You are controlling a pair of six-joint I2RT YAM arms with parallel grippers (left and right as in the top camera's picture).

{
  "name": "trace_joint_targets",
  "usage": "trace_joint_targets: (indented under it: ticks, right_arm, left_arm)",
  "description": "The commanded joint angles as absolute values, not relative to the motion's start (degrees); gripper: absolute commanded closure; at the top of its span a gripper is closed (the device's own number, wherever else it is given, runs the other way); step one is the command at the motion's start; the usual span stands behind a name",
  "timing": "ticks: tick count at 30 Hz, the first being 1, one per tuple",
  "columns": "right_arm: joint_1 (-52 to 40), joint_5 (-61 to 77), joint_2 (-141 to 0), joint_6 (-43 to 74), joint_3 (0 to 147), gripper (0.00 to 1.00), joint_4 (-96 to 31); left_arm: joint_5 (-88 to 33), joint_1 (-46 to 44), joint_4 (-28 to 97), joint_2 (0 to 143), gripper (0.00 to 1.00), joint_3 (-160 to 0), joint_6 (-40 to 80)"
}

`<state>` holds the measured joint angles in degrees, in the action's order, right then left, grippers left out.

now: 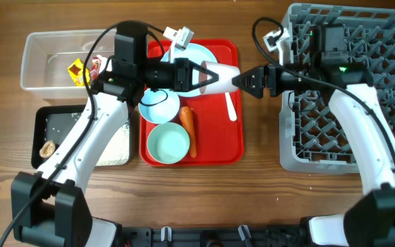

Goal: Sort waste into correct bins and load items into the dishwasher rack
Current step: 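Hand the pink cup from the left gripper to the right gripper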

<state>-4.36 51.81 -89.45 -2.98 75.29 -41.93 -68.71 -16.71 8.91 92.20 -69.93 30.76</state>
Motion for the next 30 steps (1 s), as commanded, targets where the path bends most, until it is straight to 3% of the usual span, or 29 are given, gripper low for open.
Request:
trace_joint_targets:
  ticks: [1, 3, 7, 9, 18, 24, 30]
  right_arm:
    - [-3.3, 36.4, -79.4, 4.1, 75.4, 0.04, -42.3]
    - [-2.6, 23.2, -72.9, 8.8, 75.4, 0.01, -44.4]
    - [-1.2, -17.3, -66.5, 24.6, 75.4, 0.01, -54.3]
    - [0.6, -22.1, -68.0, 27.2, 75.4, 0.0, -58.3]
    - [3.4, 13.2, -86.7, 18.4, 75.4, 0.0, -61.8]
    - [4.5, 40.4, -87.4, 6.0, 75.4, 0.0, -60.1]
    - [12.8, 66.7, -88.1, -3.7, 75.3, 0.0, -51.1]
  left_arm:
    - [-73.2, -16.9, 8.3, 91.6, 0.96, -70.7, 30.5]
    - [-73.2, -16.9, 8.4, 91.6, 0.96, -70.7, 30.5]
    - [-73.2, -16.9, 8.3, 91.6, 0.96, -70.7, 30.5]
    - [-73.2, -16.9, 8.4, 91.6, 0.96, -70.7, 30.5]
    - [-73.3, -16.9, 8.8, 91.6, 0.96, -70.7, 30.5]
    - [-73.6, -16.9, 8.8, 91.6, 0.96, -70.7, 30.5]
    - [-74.8, -16.9, 8.5, 91.6, 0.96, -70.7, 30.5]
